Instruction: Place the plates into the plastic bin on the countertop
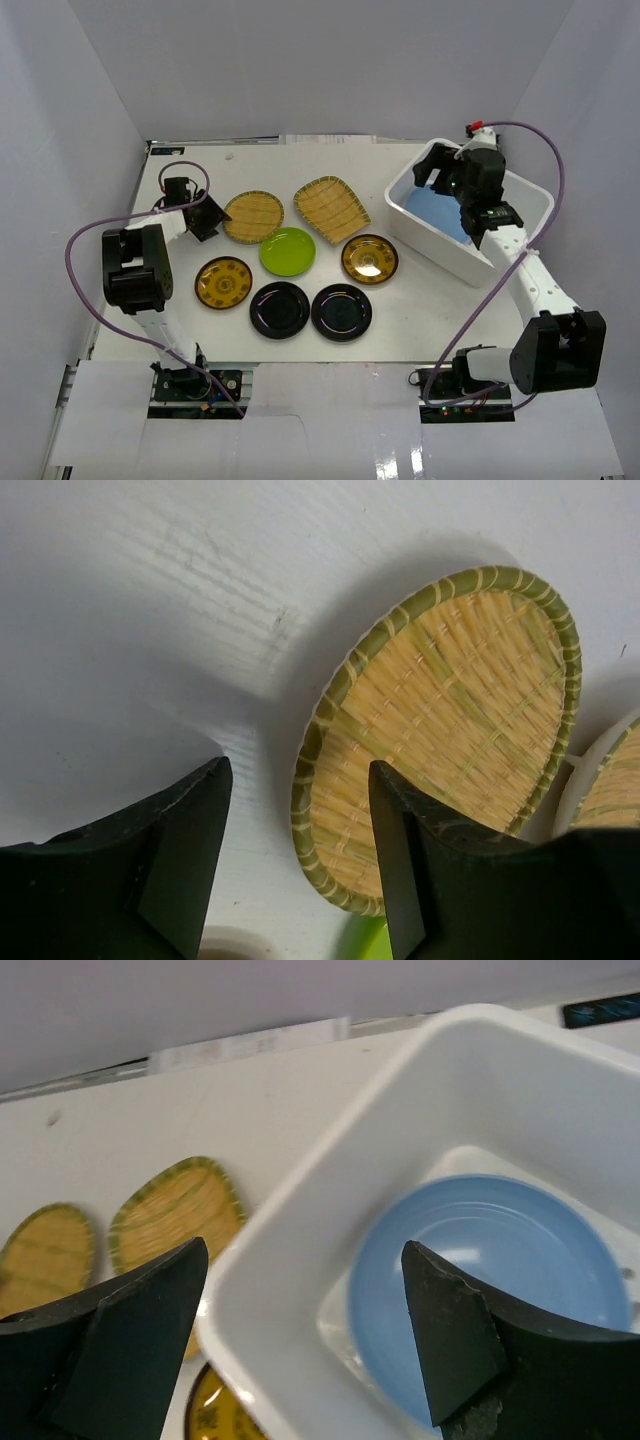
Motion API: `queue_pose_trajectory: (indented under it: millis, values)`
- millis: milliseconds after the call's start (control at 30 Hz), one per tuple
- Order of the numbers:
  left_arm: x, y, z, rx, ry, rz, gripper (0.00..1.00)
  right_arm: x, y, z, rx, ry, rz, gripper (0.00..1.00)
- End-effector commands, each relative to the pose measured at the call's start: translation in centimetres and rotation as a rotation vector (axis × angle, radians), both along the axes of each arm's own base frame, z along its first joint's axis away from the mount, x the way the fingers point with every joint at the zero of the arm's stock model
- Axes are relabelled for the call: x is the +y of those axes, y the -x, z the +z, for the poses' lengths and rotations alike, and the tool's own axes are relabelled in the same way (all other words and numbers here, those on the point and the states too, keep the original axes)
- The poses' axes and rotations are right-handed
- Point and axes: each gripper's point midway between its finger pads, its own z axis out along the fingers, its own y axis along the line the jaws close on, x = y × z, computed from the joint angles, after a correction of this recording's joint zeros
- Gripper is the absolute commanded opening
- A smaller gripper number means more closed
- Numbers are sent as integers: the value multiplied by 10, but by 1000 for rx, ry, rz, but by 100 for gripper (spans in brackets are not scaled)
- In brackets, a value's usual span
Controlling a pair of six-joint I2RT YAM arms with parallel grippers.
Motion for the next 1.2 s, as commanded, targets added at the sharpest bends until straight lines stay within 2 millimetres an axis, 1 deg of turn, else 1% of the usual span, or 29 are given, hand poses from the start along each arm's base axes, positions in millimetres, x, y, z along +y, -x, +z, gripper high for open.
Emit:
queue_pose_trajectory:
  millis: [0, 33, 67, 100, 133, 167, 233, 267, 300, 333, 367, 433, 467, 533, 567, 600, 633, 667, 700, 733, 767, 800, 833, 867, 900, 1000, 1033, 1067, 1167]
  values:
    - [-10, -19, 17, -74, 42, -46, 66, 72, 19, 8, -39, 2, 238, 84]
    - [-10, -19, 15, -71, 49, -46, 66, 85, 24, 5, -34, 4, 275, 84]
    - [-12, -20, 14, -70, 61, -51, 65, 111, 34, 3, -34, 3, 344, 84]
    - [-12, -21, 12, -70, 68, -51, 63, 123, 40, -3, -23, -2, 371, 84]
    - [-13, -20, 6, -59, 80, -47, 61, 134, 44, -7, -17, -5, 398, 84]
    - [-13, -23, 6, -71, 93, -49, 59, 157, 54, -7, -23, -16, 456, 84]
    - [-12, -24, 0, -67, 109, -40, 47, 178, 64, -18, -1, -19, 510, 84]
    - [-10, -23, -3, -63, 124, -23, 42, 196, 74, -21, 4, -21, 556, 84]
    - [-10, -26, -1, -85, 143, -21, 30, 205, 77, -20, 2, -26, 578, 84]
    - [-8, -26, -2, -88, 159, -11, 23, 214, 79, -28, 24, -24, 598, 84]
    - [-2, -25, -2, -97, 180, 19, 15, 228, 88, -30, 33, -27, 643, 84]
    - [4, -22, -1, -99, 200, 49, 0, 241, 92, -35, 56, -30, 677, 84]
    - [13, -23, 7, -133, 204, 76, 0, 251, 97, -36, 66, -33, 702, 85]
    - [21, -21, 18, -158, 206, 106, 0, 259, 101, -35, 70, -41, 722, 87]
    - [28, -22, 35, -199, 204, 119, 0, 266, 105, -33, 72, -51, 744, 88]
    - [29, -19, 42, -213, 211, 125, 0, 270, 106, -34, 82, -64, 752, 89]
    - [30, -19, 51, -236, 205, 128, 0, 274, 106, -27, 75, -80, 762, 90]
    - [30, -18, 73, -287, 197, 124, 0, 279, 108, -27, 86, -93, 784, 93]
    - [31, -17, 84, -313, 191, 124, 0, 282, 109, -22, 80, -104, 793, 94]
    - [30, -15, 95, -340, 195, 124, 0, 285, 110, -21, 91, -112, 797, 96]
    - [29, -14, 107, -379, 196, 121, 0, 290, 111, -14, 85, -124, 810, 98]
    - [27, -10, 130, -436, 193, 112, 0, 292, 112, -11, 84, -133, 814, 97]
    - [23, -4, 134, -447, 210, 107, 0, 295, 113, -10, 94, -148, 818, 95]
    - [20, -1, 143, -471, 212, 99, 0, 298, 114, -4, 92, -159, 826, 92]
    - [19, 4, 161, -517, 206, 93, 0, 300, 114, -1, 92, -166, 829, 90]
    - [3, 18, 185, -585, 273, 43, 0, 304, 115, 8, 96, -204, 834, 90]
    - [-3, 24, 196, -614, 292, 19, 0, 305, 115, 10, 97, -209, 833, 90]
    - [-13, 29, 206, -627, 339, -27, 0, 305, 115, 11, 102, -219, 827, 90]
    - [-31, 45, 230, -667, 408, -117, 0, 307, 114, 24, 88, -241, 823, 90]
